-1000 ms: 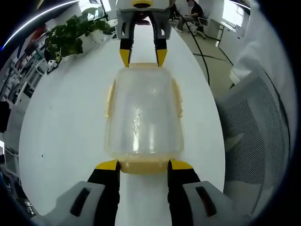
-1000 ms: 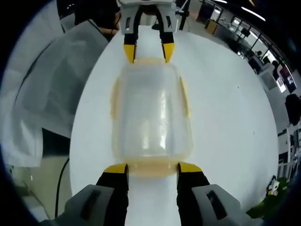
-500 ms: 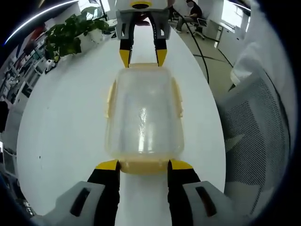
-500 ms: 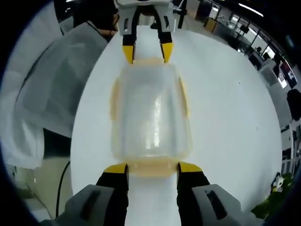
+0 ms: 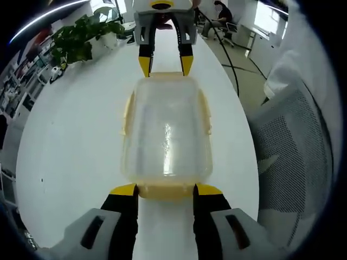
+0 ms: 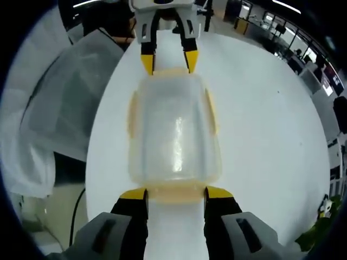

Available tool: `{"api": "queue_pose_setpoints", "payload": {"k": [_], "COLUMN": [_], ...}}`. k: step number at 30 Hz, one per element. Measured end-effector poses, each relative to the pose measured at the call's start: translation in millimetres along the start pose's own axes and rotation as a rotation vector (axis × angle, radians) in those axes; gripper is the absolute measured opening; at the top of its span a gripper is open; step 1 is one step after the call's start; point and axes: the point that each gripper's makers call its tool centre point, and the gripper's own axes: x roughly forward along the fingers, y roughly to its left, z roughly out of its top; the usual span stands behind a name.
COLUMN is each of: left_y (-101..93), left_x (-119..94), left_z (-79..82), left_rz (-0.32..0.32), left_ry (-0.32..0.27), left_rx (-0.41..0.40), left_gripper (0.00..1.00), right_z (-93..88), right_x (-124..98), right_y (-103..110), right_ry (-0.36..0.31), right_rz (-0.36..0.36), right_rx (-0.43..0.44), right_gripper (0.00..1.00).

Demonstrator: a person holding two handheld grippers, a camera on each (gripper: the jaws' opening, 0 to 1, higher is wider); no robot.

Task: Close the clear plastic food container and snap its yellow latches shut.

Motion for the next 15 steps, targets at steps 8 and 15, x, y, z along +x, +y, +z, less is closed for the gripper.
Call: {"api": "queue_pose_setpoints", "payload": {"k": [8,15], "left_y": [0.8,0.5], "left_x": [1.9,2.7], "left_z": [-1.8,-1.8], "left_rz": [-0.029,-0.046], "left_ry": [-0.008,-0.014], "left_rx": [-0.001,-0.001], "left_gripper": [0.39,0.39], "right_z": [0.0,-0.1], "right_x": [1.0,1.8], "right_y": [1.7,2.0], "right_ry": [-0.002,-0.002], "right_rz": [0.014,0.022], "right_rx": [0.013,0.017], "right_gripper": [0.39,0.39]}}
